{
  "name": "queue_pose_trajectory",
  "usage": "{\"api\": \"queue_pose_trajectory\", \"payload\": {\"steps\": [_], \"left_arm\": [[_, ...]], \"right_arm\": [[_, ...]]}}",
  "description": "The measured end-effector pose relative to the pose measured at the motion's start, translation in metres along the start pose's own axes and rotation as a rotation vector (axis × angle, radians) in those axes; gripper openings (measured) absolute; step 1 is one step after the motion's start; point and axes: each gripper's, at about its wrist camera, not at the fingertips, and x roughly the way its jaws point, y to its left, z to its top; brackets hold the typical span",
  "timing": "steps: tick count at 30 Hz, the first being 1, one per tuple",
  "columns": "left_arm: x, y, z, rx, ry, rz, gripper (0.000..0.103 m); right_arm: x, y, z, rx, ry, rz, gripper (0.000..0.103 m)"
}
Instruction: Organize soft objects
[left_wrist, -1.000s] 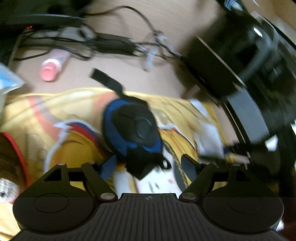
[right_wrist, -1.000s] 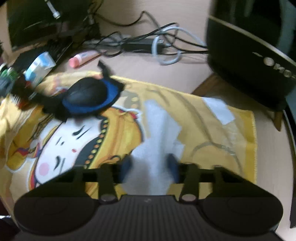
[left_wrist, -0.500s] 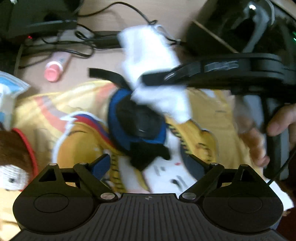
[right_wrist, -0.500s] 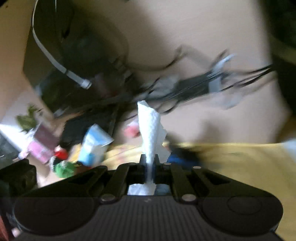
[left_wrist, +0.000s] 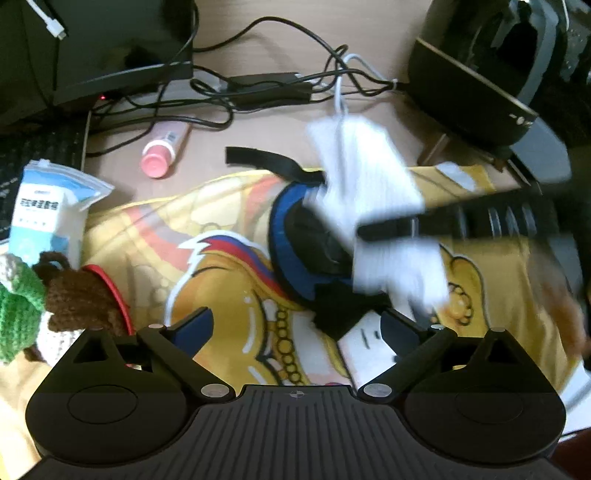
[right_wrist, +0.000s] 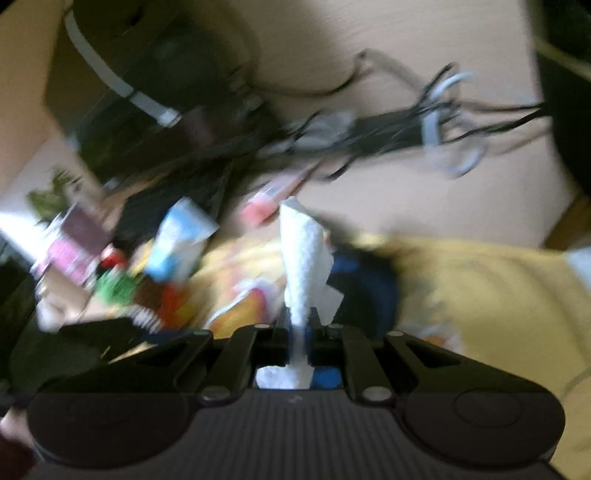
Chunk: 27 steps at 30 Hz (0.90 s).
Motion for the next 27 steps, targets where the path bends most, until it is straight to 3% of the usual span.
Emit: {"api": "queue_pose_trajectory", "payload": {"steps": [2,5,13,16,19,21,23,27], "left_arm": [[0.002,-0.001,0.001,0.019,0.006,0.02,0.1],[-0.001,0.001,0.0,0.039,0.002,0.029,0.101],[0.0,0.011,0.013,-0.023,-0.068,-0.069,0.102],[0.015,0.005,0.026,-0.004,-0.064,-0.078,0.102],[0.032,-0.001,0.036,0.029,-0.052,-0.084,0.102],[0.039,-0.005,0.037,0.052,-0.047,-0.082,0.102],[0.045,-0.01,0.037,0.081,-0.041,-0.074,0.102],[0.056,-0.02,0.034,0.138,-0.036,-0.072,0.102]], "right_arm": [[0.009,0.007,-0.009,-0.031,0.039,0.008,0.009],[0.011,0.003,-0.016,-0.061,0.056,-0.058,0.011],[-0.019,-0.042,0.014,0.051,-0.071,-0.213,0.012],[-0.005,-0.05,0.033,0.074,-0.119,-0.218,0.012],[0.021,-0.053,0.047,0.063,-0.103,-0.222,0.013],[0.034,-0.051,0.047,0.034,-0.087,-0.25,0.018],[0.039,-0.049,0.045,0.003,-0.072,-0.269,0.028],[0.042,-0.052,0.037,0.013,-0.056,-0.195,0.029]]}}
